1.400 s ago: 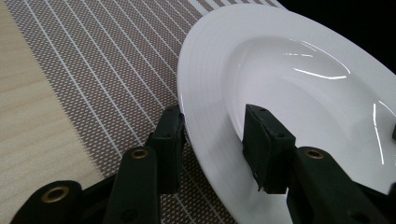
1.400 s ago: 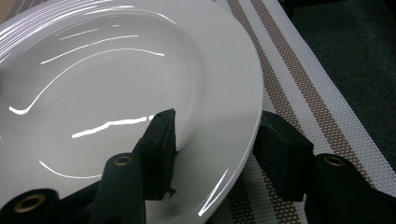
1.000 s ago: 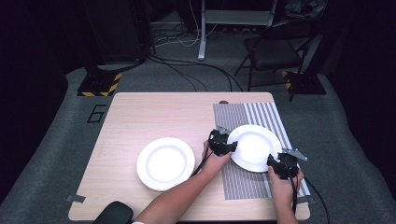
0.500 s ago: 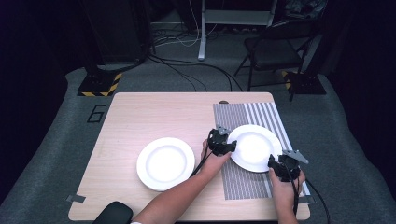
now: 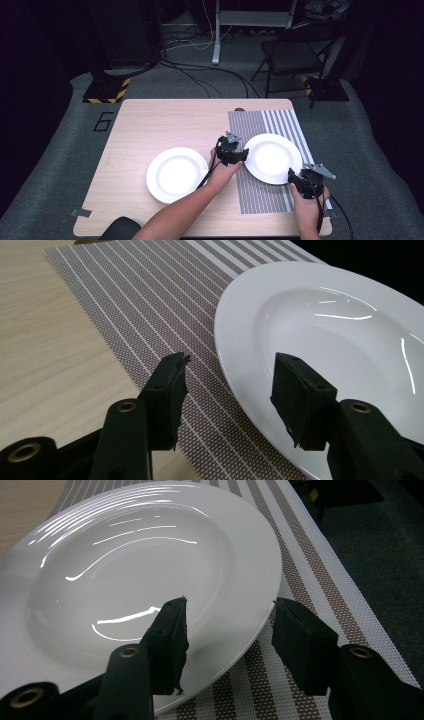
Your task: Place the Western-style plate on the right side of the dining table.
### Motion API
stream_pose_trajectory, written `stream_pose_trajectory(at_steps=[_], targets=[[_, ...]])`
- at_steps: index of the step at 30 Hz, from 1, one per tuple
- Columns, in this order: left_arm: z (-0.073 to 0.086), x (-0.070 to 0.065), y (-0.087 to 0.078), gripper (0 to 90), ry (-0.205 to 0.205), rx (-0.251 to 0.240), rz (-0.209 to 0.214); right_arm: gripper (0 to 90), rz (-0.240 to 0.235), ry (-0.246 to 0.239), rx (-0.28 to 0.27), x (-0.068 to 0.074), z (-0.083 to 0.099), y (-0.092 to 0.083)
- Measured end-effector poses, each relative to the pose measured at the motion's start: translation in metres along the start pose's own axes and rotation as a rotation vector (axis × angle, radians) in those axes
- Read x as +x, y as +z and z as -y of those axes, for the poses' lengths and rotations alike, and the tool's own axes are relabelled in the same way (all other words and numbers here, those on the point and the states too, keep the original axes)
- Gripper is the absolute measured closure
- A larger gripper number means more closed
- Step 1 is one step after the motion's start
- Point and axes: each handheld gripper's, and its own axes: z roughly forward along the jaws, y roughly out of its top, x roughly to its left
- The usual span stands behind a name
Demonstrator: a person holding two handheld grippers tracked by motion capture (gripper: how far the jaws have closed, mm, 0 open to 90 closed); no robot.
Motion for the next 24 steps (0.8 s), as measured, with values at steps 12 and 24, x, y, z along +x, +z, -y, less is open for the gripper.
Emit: stream_pose_trajectory(at_steps=[12,24], targets=[[-0.004,0.012,-0.043,47.5,0.011,-0.028,0.022,43.0,-0.147,-0.013,0.01,0.019,-0.014,-0.022],[0.006,0.056,-0.099,47.6,-0.018,-0.036,-0.034,36.9,-0.263,-0.13,0.018,0.06,-0.019,-0.023]])
